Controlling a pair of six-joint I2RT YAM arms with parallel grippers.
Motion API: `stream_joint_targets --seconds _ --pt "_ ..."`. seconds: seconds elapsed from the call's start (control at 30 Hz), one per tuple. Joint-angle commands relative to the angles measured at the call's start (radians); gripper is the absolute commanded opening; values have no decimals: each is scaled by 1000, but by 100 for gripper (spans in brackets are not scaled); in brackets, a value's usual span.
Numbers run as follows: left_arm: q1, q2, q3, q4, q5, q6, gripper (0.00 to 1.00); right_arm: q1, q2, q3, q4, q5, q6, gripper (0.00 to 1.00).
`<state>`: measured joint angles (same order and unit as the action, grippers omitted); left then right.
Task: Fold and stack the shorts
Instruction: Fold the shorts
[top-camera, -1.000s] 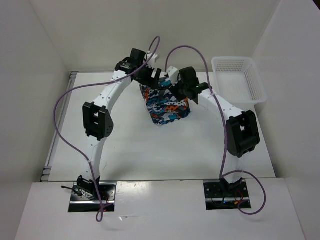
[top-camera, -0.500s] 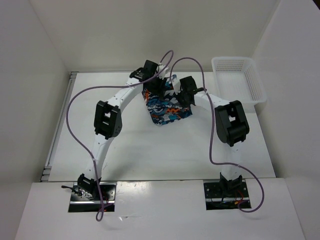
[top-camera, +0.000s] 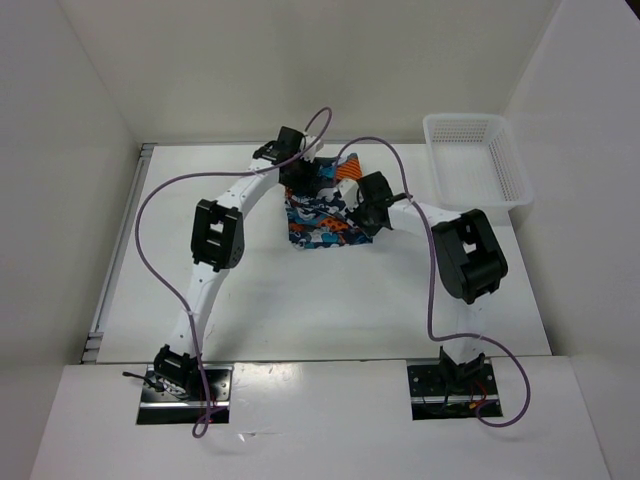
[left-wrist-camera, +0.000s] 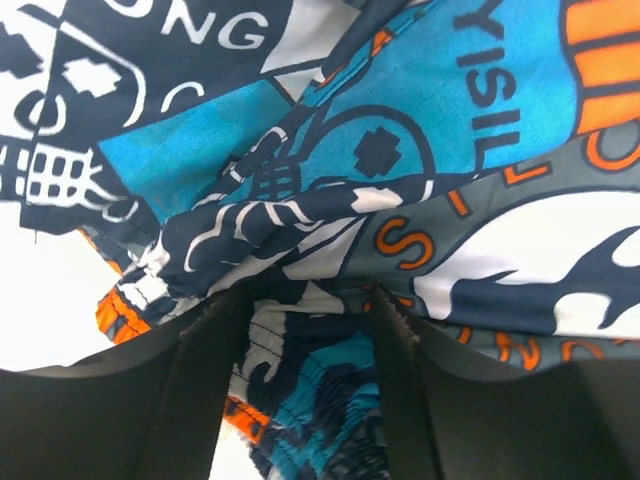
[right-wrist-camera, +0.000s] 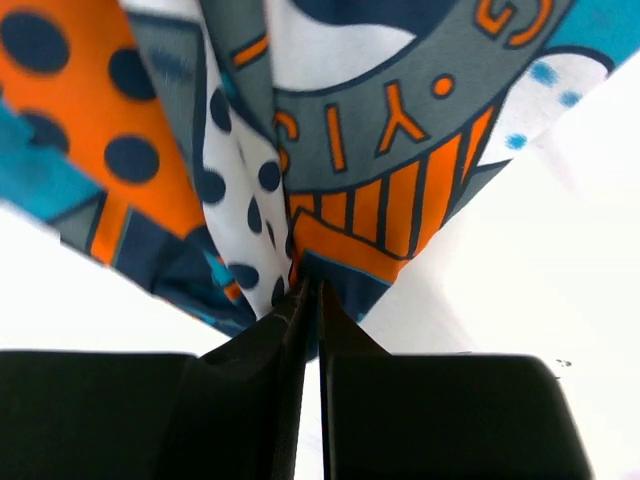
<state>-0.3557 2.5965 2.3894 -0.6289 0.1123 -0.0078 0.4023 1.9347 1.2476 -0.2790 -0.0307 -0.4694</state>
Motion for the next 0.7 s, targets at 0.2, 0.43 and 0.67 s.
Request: stream_joint_targets --seconds 0.2,0.43,0.67 --pt "34 -215 -18 -48 182 8 68 24 -123 35 -140 -93 15 10" --pt "-54 -319 -326 -9 104 8 69 24 -132 67 -149 -153 92 14" --pt "-72 -277 -507 29 0 8 66 24 -114 23 -127 -140 81 18"
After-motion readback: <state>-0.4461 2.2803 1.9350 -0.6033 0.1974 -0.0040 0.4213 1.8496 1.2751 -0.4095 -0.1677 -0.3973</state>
